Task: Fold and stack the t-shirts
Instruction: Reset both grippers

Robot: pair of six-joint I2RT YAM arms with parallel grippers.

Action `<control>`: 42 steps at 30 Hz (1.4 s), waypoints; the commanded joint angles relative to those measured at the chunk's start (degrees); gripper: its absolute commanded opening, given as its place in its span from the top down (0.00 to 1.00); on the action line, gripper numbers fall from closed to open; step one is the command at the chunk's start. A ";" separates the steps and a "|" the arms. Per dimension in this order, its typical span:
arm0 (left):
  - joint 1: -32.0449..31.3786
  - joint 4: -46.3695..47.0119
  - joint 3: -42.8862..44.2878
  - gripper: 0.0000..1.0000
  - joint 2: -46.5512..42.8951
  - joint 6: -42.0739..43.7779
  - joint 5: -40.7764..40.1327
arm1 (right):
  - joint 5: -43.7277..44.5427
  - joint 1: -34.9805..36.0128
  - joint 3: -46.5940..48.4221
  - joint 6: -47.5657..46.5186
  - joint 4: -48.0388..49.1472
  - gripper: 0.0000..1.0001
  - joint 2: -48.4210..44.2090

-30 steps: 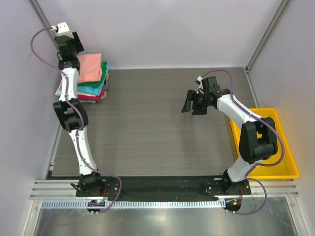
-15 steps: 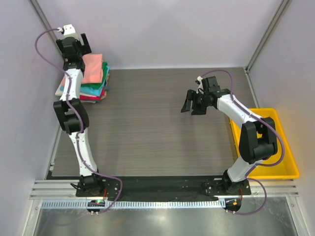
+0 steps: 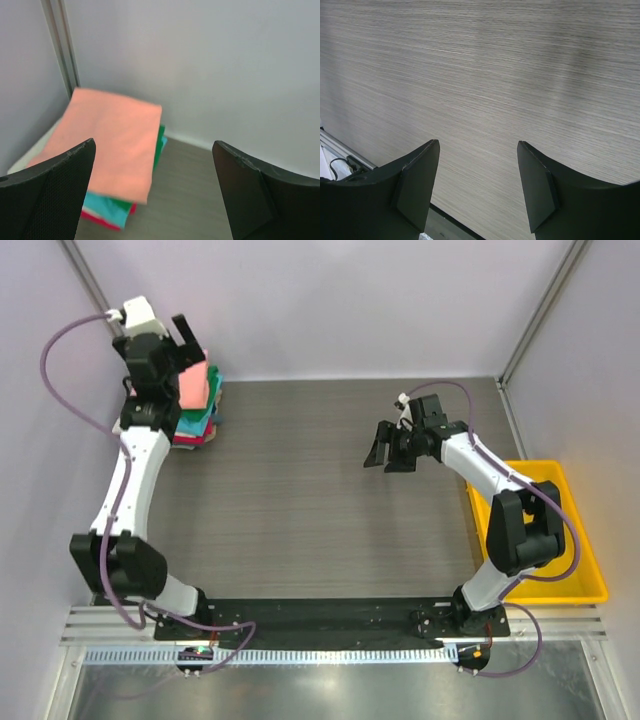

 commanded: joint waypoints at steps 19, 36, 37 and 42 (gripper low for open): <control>-3.86 20.71 -74.07 0.00 -40.27 3.20 -6.30 | -1.50 2.75 -4.75 3.23 7.54 0.28 -18.51; 0.09 73.29 -84.07 0.00 -7.77 4.15 4.03 | 2.99 2.75 -12.49 5.60 11.31 0.27 -25.02; 0.09 78.70 -84.53 0.00 -4.61 4.94 5.53 | 2.73 2.66 -12.58 5.95 11.75 0.27 -24.76; 0.09 65.46 -79.08 0.00 -5.55 6.79 9.93 | 3.34 2.75 -13.72 6.48 12.98 0.27 -24.76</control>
